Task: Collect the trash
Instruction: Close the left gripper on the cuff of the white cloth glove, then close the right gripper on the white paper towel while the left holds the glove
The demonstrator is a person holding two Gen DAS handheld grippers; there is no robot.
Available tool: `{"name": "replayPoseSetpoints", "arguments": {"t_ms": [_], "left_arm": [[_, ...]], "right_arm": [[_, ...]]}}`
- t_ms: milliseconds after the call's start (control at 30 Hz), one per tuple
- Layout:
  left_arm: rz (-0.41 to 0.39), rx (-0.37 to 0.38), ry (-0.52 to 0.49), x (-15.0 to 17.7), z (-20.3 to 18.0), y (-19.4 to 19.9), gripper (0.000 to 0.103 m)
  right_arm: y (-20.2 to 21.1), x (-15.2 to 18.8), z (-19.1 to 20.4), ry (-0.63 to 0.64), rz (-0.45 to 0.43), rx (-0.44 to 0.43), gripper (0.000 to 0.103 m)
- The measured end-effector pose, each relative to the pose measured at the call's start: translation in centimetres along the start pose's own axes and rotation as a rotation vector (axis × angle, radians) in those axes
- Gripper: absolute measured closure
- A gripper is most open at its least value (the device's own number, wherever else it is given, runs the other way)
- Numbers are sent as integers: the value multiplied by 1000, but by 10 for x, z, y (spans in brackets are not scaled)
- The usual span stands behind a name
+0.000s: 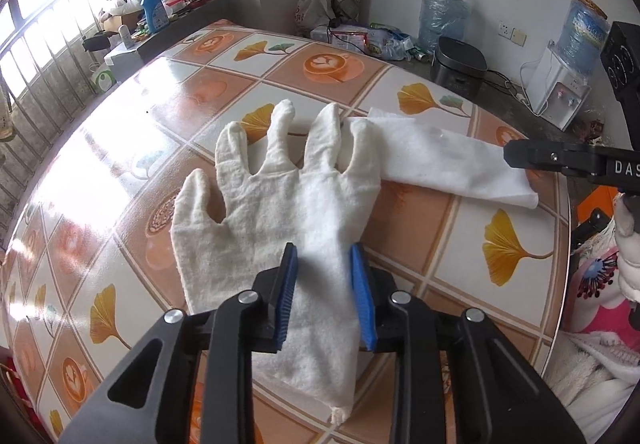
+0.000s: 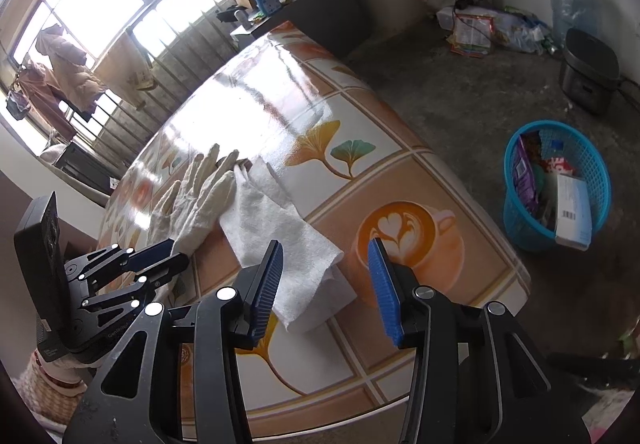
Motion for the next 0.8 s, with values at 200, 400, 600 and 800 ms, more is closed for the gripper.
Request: {"name": "replayPoseSetpoints", "arguments": {"t_ms": [200,400,600,800], "left_arm": [[15,34,77,-1,14,-3,98],[21,27,158,4,28,-3,99],[34,23,217,11,43,-3,99],[33,23,228,13,45,-2,99]], "right_arm": [[0,0,1,11,1,8,59],[3,-3,6,31,-5,18,52],[2,-4,8,36,-4,22,51],[1,-6,9,40,-1,23,51]]}}
Point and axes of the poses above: each gripper's, at about its wrist camera, not at the fingertips, and y roughly against the way its jaws point, z to its left, x to its underside, the point moved 6 cm from there along -y, roughly the way its jaws point, and after that the axes turned 14 degrees about -x, right-handed, at the moved point
